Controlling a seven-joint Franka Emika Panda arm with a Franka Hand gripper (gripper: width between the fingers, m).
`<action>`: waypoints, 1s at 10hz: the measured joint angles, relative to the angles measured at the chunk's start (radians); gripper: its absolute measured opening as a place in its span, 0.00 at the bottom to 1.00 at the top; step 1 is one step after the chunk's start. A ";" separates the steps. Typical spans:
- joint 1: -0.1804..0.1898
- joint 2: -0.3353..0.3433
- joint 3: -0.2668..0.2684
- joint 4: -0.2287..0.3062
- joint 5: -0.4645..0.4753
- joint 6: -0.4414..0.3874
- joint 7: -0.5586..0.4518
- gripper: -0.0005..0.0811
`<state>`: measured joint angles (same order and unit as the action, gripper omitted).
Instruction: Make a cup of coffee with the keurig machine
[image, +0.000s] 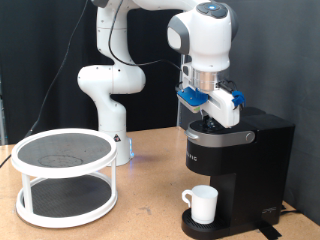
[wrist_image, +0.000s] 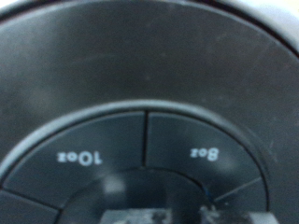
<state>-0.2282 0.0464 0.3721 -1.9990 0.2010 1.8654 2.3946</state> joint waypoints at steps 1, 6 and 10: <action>0.000 0.001 -0.001 0.001 0.000 0.001 0.000 0.01; -0.004 -0.021 -0.007 -0.018 0.058 0.045 -0.094 0.01; -0.017 -0.084 -0.019 -0.042 0.093 0.053 -0.117 0.01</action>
